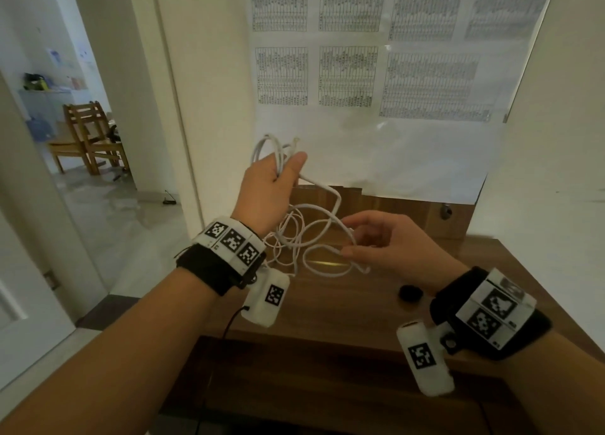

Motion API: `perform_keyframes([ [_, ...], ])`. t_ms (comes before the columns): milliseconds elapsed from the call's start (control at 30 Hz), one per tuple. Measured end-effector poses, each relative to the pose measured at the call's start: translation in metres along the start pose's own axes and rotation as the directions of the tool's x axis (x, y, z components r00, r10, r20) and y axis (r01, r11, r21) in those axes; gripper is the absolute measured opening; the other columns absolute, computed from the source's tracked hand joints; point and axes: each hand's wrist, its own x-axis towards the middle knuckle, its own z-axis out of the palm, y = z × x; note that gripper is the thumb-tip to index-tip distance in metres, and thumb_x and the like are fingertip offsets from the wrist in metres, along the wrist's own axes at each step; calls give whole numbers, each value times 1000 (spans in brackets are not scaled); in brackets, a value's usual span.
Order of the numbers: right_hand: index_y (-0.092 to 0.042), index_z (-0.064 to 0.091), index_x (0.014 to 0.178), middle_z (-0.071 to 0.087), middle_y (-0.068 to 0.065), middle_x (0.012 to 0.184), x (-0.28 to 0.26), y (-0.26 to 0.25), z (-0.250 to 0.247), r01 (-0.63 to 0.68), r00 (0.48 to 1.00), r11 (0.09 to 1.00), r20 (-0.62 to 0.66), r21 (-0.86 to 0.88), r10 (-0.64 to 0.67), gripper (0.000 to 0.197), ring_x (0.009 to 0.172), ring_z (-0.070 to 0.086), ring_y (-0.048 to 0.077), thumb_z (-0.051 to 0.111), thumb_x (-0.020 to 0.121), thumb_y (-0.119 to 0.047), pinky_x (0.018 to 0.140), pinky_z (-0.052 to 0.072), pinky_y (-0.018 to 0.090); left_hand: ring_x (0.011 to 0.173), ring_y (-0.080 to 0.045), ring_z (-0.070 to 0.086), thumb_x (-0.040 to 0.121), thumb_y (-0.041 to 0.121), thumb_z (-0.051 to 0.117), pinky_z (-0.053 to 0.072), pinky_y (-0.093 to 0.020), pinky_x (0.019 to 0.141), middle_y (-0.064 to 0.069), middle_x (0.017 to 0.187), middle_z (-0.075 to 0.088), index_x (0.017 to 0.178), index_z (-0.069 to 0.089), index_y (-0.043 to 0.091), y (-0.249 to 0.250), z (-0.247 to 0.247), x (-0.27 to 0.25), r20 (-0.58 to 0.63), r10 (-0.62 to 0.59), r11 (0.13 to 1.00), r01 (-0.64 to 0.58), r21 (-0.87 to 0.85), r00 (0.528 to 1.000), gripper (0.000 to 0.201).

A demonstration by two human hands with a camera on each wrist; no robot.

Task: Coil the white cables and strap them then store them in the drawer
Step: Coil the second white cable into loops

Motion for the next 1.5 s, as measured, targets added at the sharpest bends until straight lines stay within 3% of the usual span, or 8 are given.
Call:
perform_keyframes([
  [167, -20, 75, 98, 70, -8, 70, 4, 2, 7, 98, 978, 988, -174, -116, -117, 12, 61, 62, 2, 64, 95, -24, 62, 51, 15, 52, -12, 52, 101, 43, 49, 41, -17, 55, -6, 61, 60, 73, 63, -2, -10, -5, 5, 3, -39, 997, 39, 66, 999, 55],
  [267, -13, 74, 97, 67, -3, 68, 6, 1, 3, 120, 959, 992, -261, 30, -108, 21, 60, 58, 9, 55, 100, -21, 61, 48, 17, 82, -22, 66, 100, 45, 50, 49, -30, 80, -8, 73, 71, 66, 69, 10, -19, -4, 4, 165, -94, 990, 74, 121, 982, 52],
  [533, -14, 65, 96, 68, 1, 65, 13, -5, -8, 144, 825, 944, -562, 297, 51, 22, 57, 56, 14, 47, 106, -20, 58, 49, 26, 67, -13, 62, 101, 46, 45, 44, -32, 69, -2, 74, 68, 67, 75, 15, -25, 3, -12, 442, -137, 933, -34, 359, 886, 55],
  [700, -11, 63, 101, 65, 2, 57, 18, 11, -23, -67, 773, 854, -514, 516, 371, 20, 49, 52, 17, 46, 106, -20, 51, 45, 30, 46, -11, 54, 101, 48, 47, 41, -17, 53, -5, 55, 66, 59, 68, 9, -9, -8, -23, 637, -168, 985, 152, 81, 752, 60],
  [933, -11, 64, 111, 64, 6, 69, 22, 45, -33, -195, 683, 845, -549, 498, 481, 17, 46, 50, 13, 48, 104, -13, 46, 42, 26, 44, -19, 42, 102, 43, 45, 40, -29, 54, -4, 47, 49, 58, 50, 16, 7, -21, -12, 502, -142, 852, 363, -376, 853, 52],
  [1133, -5, 64, 111, 59, 7, 76, 19, 55, -31, -360, 745, 908, -521, 213, 417, 22, 57, 51, 18, 45, 100, -1, 52, 45, 28, 45, -10, 48, 99, 47, 49, 41, -18, 40, -1, 56, 56, 65, 40, 21, 12, -39, 0, 411, -368, 434, 545, -718, 834, 44],
  [1333, -12, 63, 108, 66, 8, 76, 18, 64, -24, -433, 827, 898, -427, -72, 365, 14, 55, 62, 17, 54, 101, -20, 50, 49, 28, 38, -12, 37, 103, 45, 45, 30, -22, 39, 1, 47, 47, 64, 38, 20, 15, -37, 2, 264, -394, 670, 471, -573, 881, 47],
  [1500, -18, 37, 148, 55, 10, 138, 20, 70, -19, -414, 875, 882, -365, -226, 317, 67, 111, 60, 19, 70, 92, -30, 93, 52, 37, 35, -5, 21, 102, 45, 44, 15, -17, 37, 9, 44, 24, 62, 37, 23, 21, -35, -1, 472, -375, 408, 599, -689, 798, 47],
])
